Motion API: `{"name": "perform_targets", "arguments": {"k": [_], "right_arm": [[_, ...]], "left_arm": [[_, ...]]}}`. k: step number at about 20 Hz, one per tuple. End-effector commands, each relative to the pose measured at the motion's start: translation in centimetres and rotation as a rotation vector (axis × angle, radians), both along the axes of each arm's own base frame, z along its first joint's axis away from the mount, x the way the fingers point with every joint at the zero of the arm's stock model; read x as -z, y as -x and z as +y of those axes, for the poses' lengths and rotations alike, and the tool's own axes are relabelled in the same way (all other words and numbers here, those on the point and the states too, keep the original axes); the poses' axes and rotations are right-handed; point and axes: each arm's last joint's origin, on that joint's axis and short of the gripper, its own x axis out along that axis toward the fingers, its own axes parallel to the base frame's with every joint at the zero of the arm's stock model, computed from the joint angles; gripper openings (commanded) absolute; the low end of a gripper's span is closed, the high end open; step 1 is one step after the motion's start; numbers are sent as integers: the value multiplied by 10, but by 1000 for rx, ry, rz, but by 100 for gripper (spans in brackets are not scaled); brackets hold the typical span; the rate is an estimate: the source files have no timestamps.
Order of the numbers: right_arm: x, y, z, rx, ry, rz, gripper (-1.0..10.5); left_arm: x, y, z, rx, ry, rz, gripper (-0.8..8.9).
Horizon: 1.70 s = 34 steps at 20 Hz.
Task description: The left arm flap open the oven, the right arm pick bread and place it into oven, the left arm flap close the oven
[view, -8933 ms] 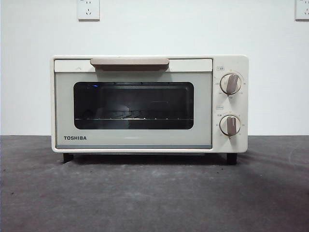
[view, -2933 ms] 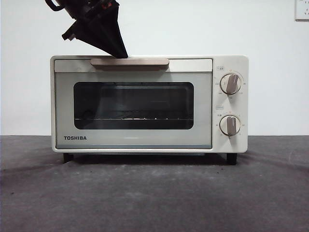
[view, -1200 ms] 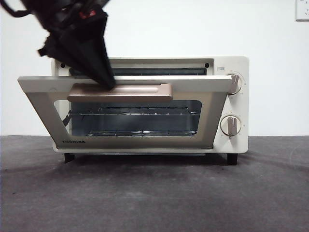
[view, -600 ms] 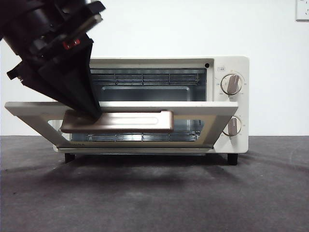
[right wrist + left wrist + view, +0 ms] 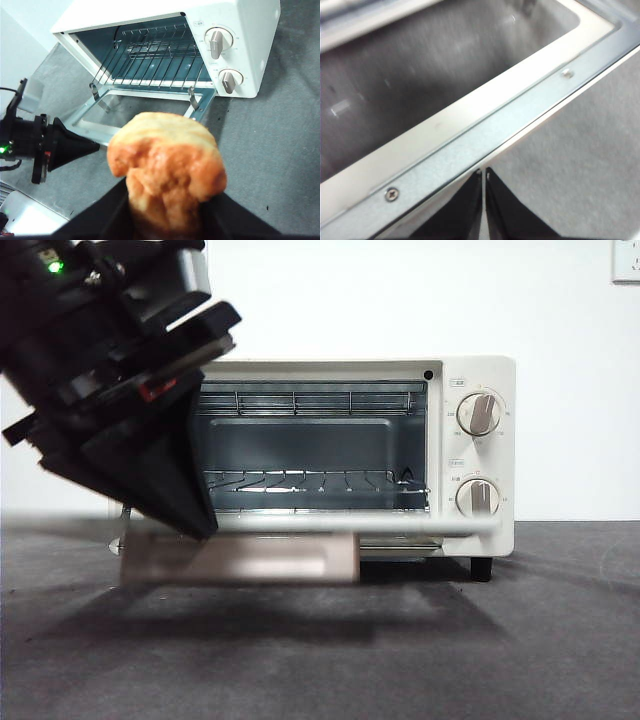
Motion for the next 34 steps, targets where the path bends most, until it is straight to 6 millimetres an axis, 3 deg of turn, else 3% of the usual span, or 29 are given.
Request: {"name": "perform_targets", "arguments": {"k": [1,5,9,13,18,21,24,28,34], "right_arm": [[-3,0,0,0,-10,-13,132],[-3,0,0,-1,-10,-13,132],[-3,0,1,-41,-29,-5,132],[-1,-12,8,-115,-55,61,132],[-4,-44,22,-192,-85,67,131],[-3,-65,39,-243,-99,68,131],[-2,-86,65,-276,-112,53,130],[9,-110,110,-248,-108,23,111],[29,-134,148,-179,-131,16,95]], "left_arm": [[4,2,-5,-27,24,-10,16],[10,9,-7,-5,14,4,16],[-6,19,-2,-5,83,-6,16],[-45,36,20,-11,152,-50,17],[-100,61,57,-57,211,-148,17],[-127,75,78,-95,231,-209,17],[-143,87,96,-145,214,-248,17],[-148,100,114,-148,245,-269,17],[-146,110,125,-117,244,-259,17]]}}
